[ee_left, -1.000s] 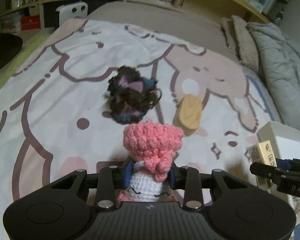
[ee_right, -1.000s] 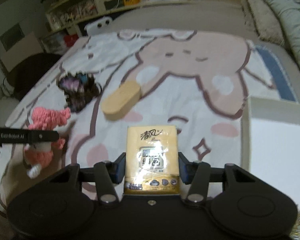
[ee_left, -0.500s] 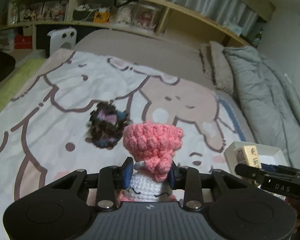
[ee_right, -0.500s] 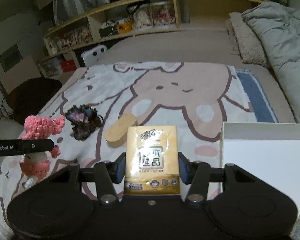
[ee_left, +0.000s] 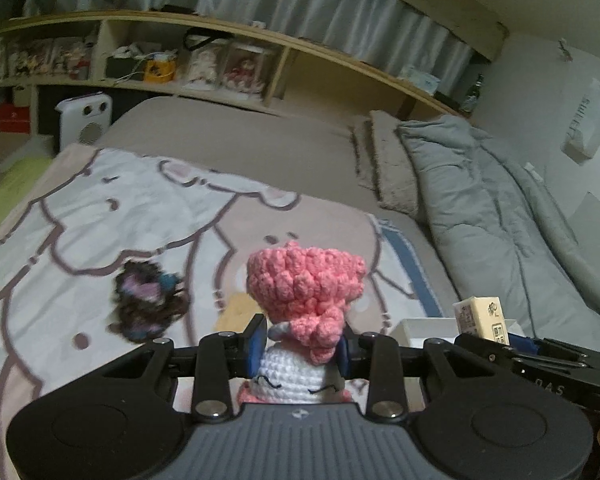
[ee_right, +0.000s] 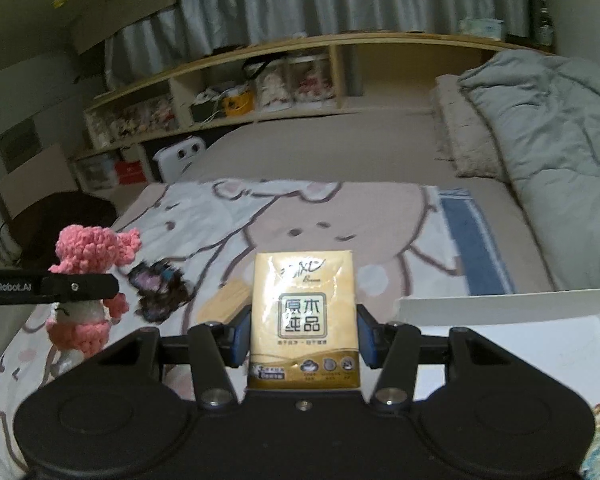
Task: Organize objects
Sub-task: 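Lift and carry the pink doll and tissue pack over the white tray with both tools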
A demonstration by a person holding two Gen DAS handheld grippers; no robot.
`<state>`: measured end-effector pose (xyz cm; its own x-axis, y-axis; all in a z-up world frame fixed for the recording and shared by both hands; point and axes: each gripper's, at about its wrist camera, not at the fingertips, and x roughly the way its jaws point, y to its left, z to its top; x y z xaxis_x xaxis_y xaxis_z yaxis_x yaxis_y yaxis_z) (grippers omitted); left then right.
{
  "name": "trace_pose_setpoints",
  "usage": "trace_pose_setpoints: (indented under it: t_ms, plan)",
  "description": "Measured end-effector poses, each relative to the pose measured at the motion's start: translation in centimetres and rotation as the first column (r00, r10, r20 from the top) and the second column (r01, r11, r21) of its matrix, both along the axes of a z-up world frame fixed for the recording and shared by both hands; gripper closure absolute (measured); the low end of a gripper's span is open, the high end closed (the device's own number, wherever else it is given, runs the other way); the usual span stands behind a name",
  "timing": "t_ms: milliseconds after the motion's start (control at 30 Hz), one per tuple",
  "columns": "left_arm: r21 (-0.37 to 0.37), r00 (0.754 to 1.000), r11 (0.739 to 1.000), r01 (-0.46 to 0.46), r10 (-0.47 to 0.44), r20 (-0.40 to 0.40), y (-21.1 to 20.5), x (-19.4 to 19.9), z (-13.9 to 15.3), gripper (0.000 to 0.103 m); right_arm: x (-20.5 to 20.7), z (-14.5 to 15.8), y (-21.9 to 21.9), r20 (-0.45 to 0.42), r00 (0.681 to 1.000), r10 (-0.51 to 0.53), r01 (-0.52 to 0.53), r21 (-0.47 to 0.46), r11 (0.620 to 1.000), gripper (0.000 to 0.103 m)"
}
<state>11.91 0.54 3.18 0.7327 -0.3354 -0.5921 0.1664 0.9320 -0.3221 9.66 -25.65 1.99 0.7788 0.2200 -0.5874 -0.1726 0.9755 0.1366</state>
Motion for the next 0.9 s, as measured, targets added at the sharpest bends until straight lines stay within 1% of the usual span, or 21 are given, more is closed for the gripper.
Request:
trace_pose_setpoints:
  t_ms: [167, 333, 500, 700, 900]
  plan:
    - [-0.01, 0.998, 0.998, 0.061, -0.061, 0.008, -4.4, 1.2, 0.7, 0.067, 0.7, -0.3, -3.7, 0.0, 0.995, -0.098, 0.098, -0.036, 0.995, 0.05]
    - [-0.032, 0.992, 0.992, 0.125, -0.125, 0.0, -9.4, 2.4, 0.7, 0.067, 1.2, -0.8, -7.4, -0.006, 0.986, -0.169, 0.168, -0.042, 0.985, 0.05]
    - [-0.046, 0.983, 0.982, 0.184, -0.184, 0.003, -14.5, 3.8, 0.6, 0.067, 1.4, -1.2, -11.2, -0.003, 0.969, -0.247, 0.247, -0.046, 0.968, 0.05]
    - [-0.057, 0.97, 0.969, 0.242, -0.243, -0.021, -20.2, 5.1, -0.6, 0.067, 1.5, -2.0, -15.4, -0.012, 0.94, -0.34, 0.338, -0.077, 0.938, 0.05]
    - [-0.074, 0.956, 0.956, 0.285, -0.289, -0.052, -24.8, 6.2, -2.4, 0.067, 1.1, -3.1, -19.2, -0.03, 0.911, -0.412, 0.408, -0.08, 0.909, 0.05]
